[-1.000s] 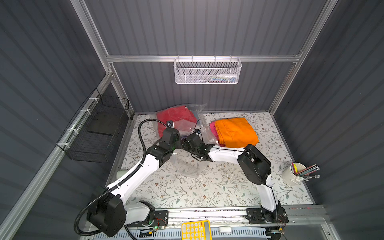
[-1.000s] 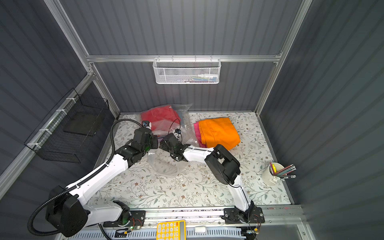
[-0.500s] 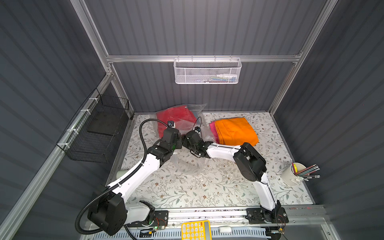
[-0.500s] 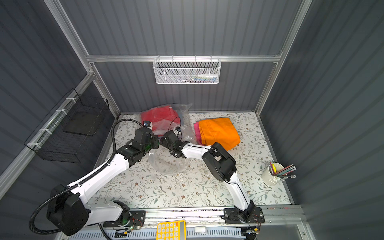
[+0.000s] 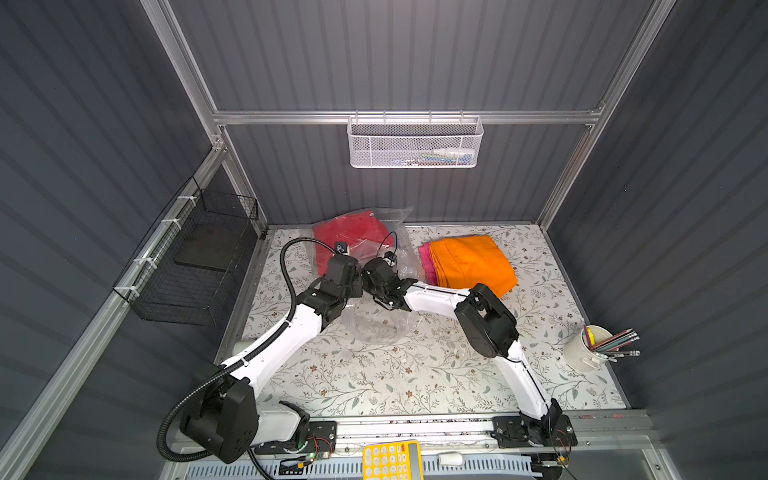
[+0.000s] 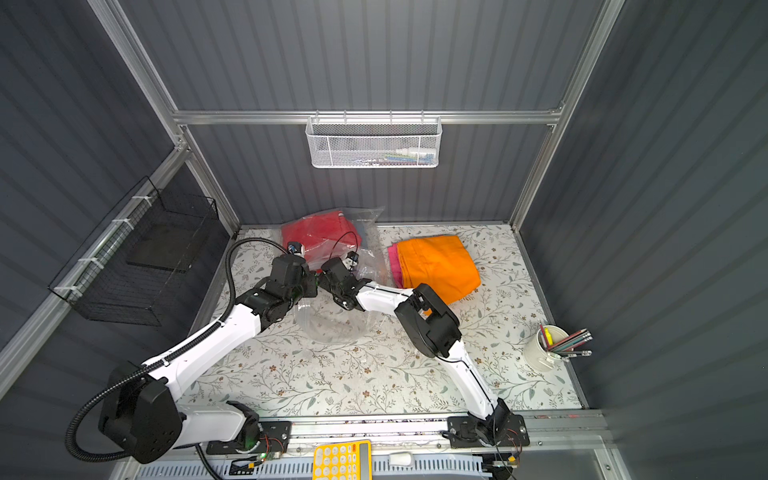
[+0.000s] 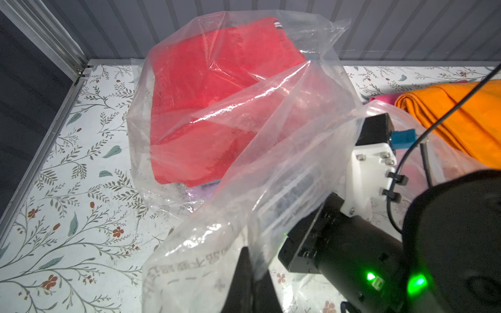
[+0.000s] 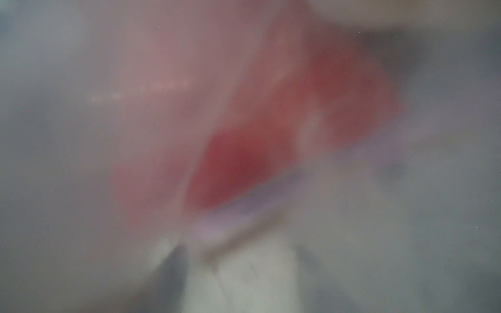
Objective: Take the trousers out of the vacuum bag
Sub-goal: Adjust the trousers in the vacuum bag.
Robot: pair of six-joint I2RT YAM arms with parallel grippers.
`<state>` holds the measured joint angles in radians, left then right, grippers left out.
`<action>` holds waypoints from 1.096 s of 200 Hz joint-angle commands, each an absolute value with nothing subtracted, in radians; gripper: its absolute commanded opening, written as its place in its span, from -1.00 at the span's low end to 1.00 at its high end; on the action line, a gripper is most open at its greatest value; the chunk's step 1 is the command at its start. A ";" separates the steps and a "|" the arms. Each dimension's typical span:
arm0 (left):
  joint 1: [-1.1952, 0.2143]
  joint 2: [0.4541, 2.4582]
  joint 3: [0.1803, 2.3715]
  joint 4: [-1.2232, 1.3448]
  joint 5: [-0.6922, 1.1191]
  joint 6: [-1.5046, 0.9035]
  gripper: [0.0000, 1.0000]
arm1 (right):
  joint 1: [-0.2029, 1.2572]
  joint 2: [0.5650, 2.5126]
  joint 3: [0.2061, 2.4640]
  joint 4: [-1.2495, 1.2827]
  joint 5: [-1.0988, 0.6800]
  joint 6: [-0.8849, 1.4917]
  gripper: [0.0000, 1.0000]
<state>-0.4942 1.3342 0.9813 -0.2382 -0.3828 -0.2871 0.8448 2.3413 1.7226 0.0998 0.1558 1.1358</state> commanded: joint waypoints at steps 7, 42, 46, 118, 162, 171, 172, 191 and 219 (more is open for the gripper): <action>-0.469 1.337 1.000 -0.242 -0.412 -0.277 -1.00 | 0.805 2.354 1.700 0.043 0.165 1.172 0.32; -0.454 1.360 1.007 -0.221 -0.400 -0.286 -1.00 | 0.814 2.315 1.628 0.069 0.168 1.177 0.31; -0.453 1.363 1.008 -0.219 -0.398 -0.287 -1.00 | 0.814 2.316 1.626 0.072 0.169 1.178 0.31; -0.443 1.373 1.006 -0.217 -0.391 -0.290 -1.00 | 0.790 2.407 1.742 0.036 0.183 1.200 0.30; -0.442 1.356 0.999 -0.235 -0.391 -0.302 -1.00 | 0.767 2.460 1.829 -0.003 0.187 1.226 0.30; -0.440 1.355 0.997 -0.238 -0.391 -0.305 -1.00 | 0.763 2.471 1.841 -0.015 0.183 1.242 0.29; -0.441 1.355 0.996 -0.239 -0.391 -0.305 -1.00 | 0.763 2.473 1.842 -0.016 0.183 1.244 0.29; -0.442 1.351 0.995 -0.242 -0.391 -0.311 -1.00 | 0.754 2.493 1.871 -0.039 0.178 1.268 0.24; -0.442 1.345 0.988 -0.248 -0.391 -0.320 -1.00 | 0.749 2.511 1.897 -0.046 0.182 1.275 0.01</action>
<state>-0.4610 1.3743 0.9810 -0.2077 -0.3389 -0.2966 0.8257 2.4489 1.8854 0.0280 0.1574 1.2217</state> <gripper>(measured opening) 0.047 0.548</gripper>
